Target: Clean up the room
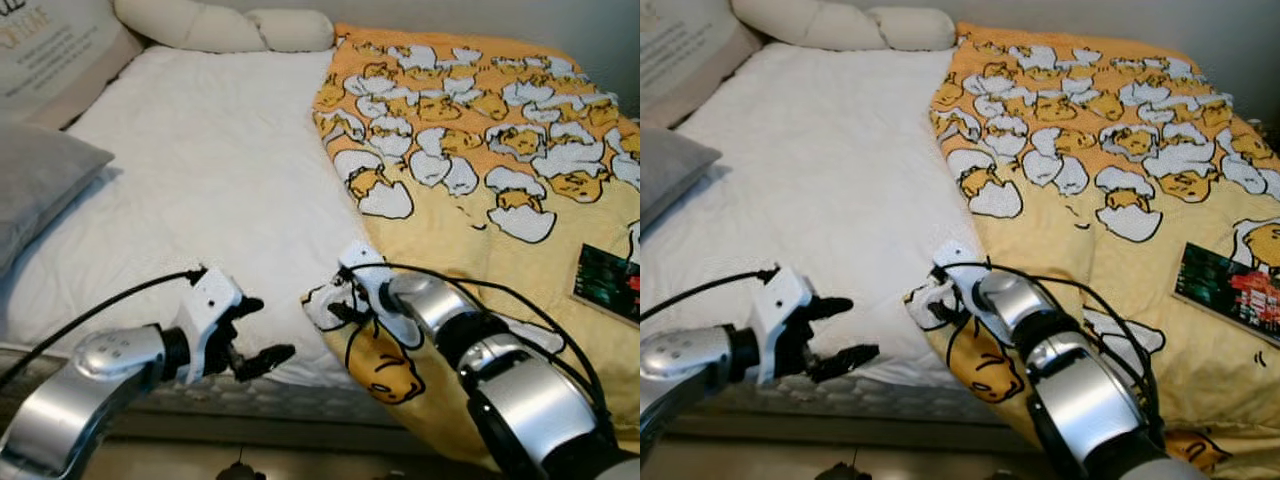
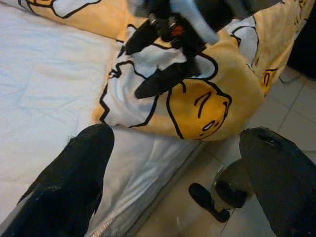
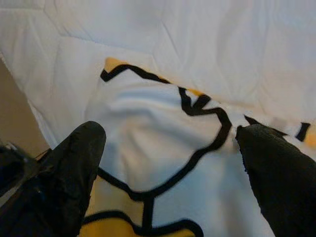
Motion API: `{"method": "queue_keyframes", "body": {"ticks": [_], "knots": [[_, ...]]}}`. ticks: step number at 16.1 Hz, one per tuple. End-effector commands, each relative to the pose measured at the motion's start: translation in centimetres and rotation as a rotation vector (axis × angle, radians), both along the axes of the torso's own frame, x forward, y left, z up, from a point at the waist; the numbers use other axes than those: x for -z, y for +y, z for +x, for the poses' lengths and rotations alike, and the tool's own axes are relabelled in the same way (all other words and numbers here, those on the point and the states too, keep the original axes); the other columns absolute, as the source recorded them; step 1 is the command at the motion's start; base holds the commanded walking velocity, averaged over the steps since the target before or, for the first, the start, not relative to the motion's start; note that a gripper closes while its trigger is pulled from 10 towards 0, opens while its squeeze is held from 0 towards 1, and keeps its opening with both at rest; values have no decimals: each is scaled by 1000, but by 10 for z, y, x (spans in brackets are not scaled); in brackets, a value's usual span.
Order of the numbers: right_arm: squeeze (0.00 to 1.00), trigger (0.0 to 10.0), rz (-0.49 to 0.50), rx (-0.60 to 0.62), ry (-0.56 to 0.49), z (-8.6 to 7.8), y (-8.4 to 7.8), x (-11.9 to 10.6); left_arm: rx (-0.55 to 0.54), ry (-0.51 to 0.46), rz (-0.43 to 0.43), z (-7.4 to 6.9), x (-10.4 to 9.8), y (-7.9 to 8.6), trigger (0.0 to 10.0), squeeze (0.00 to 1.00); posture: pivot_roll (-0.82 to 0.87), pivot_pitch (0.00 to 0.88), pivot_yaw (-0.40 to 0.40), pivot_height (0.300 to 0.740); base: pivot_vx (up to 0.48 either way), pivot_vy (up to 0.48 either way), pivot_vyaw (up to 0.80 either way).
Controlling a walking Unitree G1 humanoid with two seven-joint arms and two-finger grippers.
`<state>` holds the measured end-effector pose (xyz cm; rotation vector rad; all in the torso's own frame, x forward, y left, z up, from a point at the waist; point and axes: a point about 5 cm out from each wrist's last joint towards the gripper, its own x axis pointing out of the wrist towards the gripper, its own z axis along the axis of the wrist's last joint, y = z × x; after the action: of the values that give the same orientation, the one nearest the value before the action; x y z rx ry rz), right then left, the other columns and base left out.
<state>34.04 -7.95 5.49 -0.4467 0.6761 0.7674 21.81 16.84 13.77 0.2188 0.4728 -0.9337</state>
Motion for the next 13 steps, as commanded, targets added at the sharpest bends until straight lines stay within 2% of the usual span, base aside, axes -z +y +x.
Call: {"method": "queue_keyframes", "body": {"ticks": [1,2,5,6,7,8,9,10,13], "knots": [[0,10000,-7,17,-14,1,-2,1,19,-5,-2,-3,-5,0,10000,973,82,76,-28,740,0,0,0],[0,10000,-39,-2,-36,-1,-1,4,40,-4,0,-4,-7,-1,10000,443,87,97,-27,740,0,0,0],[0,10000,-71,-26,-19,-10,3,16,92,7,8,-7,-11,-4,10000,0,97,125,-31,740,0,0,0],[0,8824,-86,-35,-10,-13,3,20,98,9,11,-8,-11,-4,10000,0,99,134,-32,740,0,0,0],[0,6510,-96,-40,-1,-16,3,24,102,10,12,-8,-12,-5,10000,0,102,142,-33,740,0,0,0],[0,3451,-106,-42,11,-20,2,29,109,13,15,-10,-12,-6,10000,0,105,150,-35,740,0,0,0],[0,980,-113,-39,21,-23,1,33,113,16,20,-11,-12,-6,10000,0,106,153,-37,740,0,0,0],[0,0,-118,-37,26,-26,0,36,112,18,24,-11,-11,-5,10000,0,110,155,-39,740,0,0,0],[0,0,-124,-33,28,-29,-2,40,105,18,25,-13,-11,-5,10000,0,109,151,-39,740,0,0,0]]}}
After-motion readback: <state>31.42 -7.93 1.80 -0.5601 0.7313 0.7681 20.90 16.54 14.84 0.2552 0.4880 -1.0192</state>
